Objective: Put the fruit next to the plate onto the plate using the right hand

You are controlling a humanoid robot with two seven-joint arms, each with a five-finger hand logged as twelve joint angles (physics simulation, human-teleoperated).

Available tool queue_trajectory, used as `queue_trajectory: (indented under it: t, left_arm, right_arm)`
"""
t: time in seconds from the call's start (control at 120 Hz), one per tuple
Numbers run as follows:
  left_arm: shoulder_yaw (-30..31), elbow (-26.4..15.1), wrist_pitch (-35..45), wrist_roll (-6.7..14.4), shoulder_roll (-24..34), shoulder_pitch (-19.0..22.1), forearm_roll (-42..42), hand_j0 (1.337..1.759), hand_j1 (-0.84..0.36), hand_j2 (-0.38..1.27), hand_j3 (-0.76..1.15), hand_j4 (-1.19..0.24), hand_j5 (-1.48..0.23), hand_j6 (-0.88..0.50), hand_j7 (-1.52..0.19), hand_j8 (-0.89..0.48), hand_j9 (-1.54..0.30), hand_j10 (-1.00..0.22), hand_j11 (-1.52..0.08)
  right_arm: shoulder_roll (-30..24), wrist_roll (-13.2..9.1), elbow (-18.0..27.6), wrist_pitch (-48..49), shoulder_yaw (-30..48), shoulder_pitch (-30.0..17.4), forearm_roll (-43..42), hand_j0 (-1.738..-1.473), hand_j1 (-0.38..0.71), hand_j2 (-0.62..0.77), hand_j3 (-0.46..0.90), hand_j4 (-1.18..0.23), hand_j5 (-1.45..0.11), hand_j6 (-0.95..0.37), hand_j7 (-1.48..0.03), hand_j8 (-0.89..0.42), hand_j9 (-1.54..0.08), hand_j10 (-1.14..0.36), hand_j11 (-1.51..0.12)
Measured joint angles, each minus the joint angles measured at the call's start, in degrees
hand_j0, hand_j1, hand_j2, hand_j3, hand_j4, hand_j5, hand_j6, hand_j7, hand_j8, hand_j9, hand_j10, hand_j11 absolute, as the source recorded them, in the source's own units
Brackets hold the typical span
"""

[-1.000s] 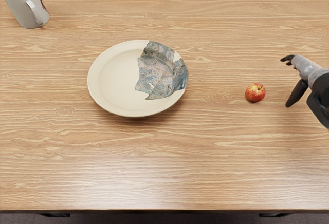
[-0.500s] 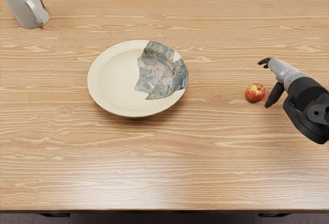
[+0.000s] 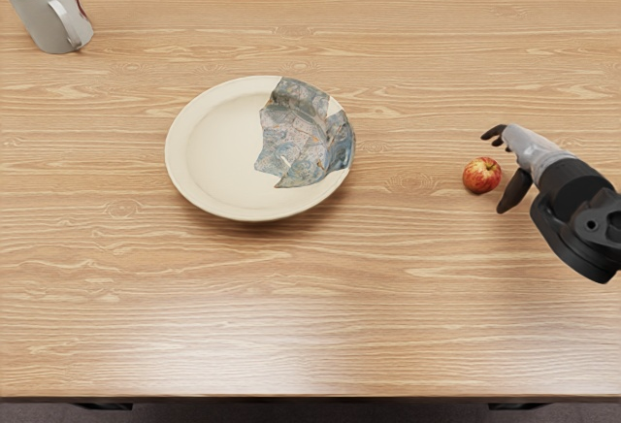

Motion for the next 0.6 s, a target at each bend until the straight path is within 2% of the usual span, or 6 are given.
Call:
queue_trajectory:
  t: [0.142, 0.6]
  left_arm:
    - [0.03, -0.01, -0.01, 0.0, 0.0, 0.0, 0.0, 1.658, 0.35, 0.0, 0.0, 0.0, 0.0, 0.0, 0.0, 0.0, 0.0, 0.0, 0.0]
    - [0.14, -0.01, -0.02, 0.01, 0.0, -0.26, 0.0, 1.658, 0.35, 0.0, 0.0, 0.0, 0.0, 0.0, 0.0, 0.0, 0.0, 0.0, 0.0]
  right_arm:
    - [0.7, 0.0, -0.46, 0.0, 0.04, -0.02, 0.05, -1.658, -0.03, -0.05, 0.0, -0.27, -0.35, -0.27, -0.35, -0.27, -0.35, -0.27, -0.35]
    - [3.4, 0.0, -5.9, 0.0, 0.04, -1.72, 0.05, -1.658, -0.02, -0.05, 0.0, -0.28, -0.36, -0.28, -0.36, -0.28, -0.36, -0.28, -0.36]
